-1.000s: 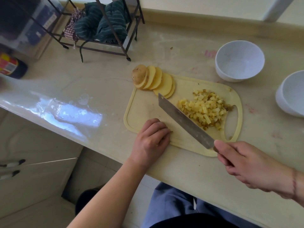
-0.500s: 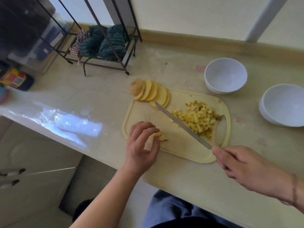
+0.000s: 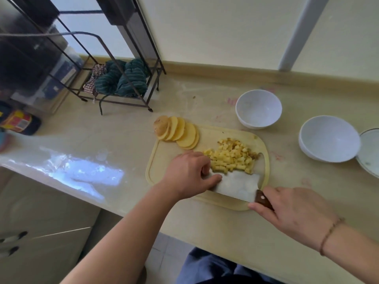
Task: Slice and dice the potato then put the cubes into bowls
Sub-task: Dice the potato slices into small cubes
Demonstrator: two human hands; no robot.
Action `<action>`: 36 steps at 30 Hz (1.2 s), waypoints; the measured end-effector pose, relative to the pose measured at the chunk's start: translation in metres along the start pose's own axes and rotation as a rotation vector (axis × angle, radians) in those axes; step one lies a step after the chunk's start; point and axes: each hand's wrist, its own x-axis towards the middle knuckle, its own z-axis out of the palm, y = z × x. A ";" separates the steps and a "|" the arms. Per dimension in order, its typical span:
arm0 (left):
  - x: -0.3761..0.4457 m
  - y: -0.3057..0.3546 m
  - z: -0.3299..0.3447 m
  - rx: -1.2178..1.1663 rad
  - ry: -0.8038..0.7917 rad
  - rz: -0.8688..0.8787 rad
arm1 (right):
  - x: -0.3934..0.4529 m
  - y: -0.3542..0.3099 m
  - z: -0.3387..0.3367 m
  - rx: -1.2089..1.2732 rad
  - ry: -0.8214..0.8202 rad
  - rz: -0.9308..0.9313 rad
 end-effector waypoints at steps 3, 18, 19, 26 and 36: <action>0.010 0.002 0.004 -0.013 -0.052 -0.020 | 0.003 0.001 0.003 -0.021 -0.017 -0.018; 0.026 0.005 0.011 -0.123 0.115 -0.124 | 0.012 -0.005 -0.015 0.012 -0.052 -0.070; 0.026 0.006 0.008 -0.126 0.114 -0.097 | 0.013 -0.005 -0.016 -0.003 -0.047 -0.077; 0.043 0.028 -0.002 0.032 -0.063 0.097 | 0.025 -0.002 -0.023 -0.136 -0.063 -0.120; 0.052 0.024 0.011 0.065 0.016 0.021 | 0.024 -0.008 -0.026 -0.221 -0.130 -0.116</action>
